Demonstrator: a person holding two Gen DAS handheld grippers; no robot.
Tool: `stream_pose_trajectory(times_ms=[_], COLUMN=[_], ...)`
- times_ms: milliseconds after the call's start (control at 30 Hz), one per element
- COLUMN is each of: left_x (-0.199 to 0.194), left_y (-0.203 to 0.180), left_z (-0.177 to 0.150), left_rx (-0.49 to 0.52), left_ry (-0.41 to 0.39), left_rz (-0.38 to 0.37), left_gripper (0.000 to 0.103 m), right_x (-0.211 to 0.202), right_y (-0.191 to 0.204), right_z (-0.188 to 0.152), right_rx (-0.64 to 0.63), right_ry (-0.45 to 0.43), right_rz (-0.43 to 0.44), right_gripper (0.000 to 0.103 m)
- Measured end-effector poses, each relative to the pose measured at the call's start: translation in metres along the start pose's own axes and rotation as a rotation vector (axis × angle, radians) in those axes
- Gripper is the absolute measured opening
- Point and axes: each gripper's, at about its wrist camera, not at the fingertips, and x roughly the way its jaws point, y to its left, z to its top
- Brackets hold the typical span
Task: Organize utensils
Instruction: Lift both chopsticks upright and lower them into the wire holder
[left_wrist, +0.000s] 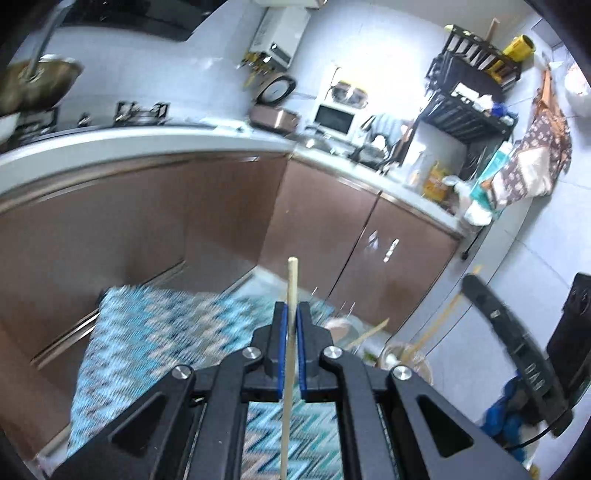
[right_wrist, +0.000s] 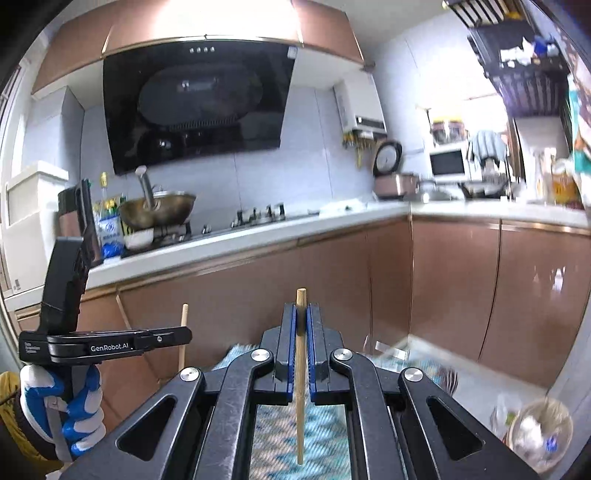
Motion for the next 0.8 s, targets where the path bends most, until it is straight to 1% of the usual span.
stream_pose_trajectory(times_ms=[67,133,233,300,433,500,633,800], left_x=[0.014,0.034,0.062,0.085,0.132,0.149,0.185,0.204], left_y=[-0.009,-0.018,-0.026,-0.03,-0.03,-0.029,-0.025,-0.02], left_z=[0.016,0.033,0.045,0.049,0.044,0.039,0.032,0.015], left_rx=[-0.001,-0.003,-0.011,-0.015,-0.024,-0.017,-0.028,-0.02], left_ry=[-0.03,-0.079,-0.137,-0.169,-0.204,-0.222,-0.221,-0.225], left_rz=[-0.021,-0.035,-0.037,-0.018,0.034,0.063,0.087,0.108], left_gripper=[0.004,0.004,0.004,0.004,0.004,0.004,0.004,0.004], right_x=[0.013,0.031,0.058,0.077,0.106,0.116,0.135,0.147], right_y=[-0.007,-0.018,-0.032,-0.043,-0.062,-0.07,-0.079,-0.083], right_z=[0.008,0.014,0.016,0.013,0.002,-0.003,-0.016,-0.029], right_rx=[-0.009,-0.011,-0.024,-0.021,-0.016,-0.014,-0.017,-0.021], right_ry=[-0.023,-0.045,-0.064,-0.064,-0.049,-0.043,-0.017,0.012], right_rz=[-0.007,-0.013,-0.041,-0.049,-0.072,-0.074,-0.075,-0.08], right_gripper=[0.006,0.006,0.006,0.006,0.006,0.006,0.006,0.005])
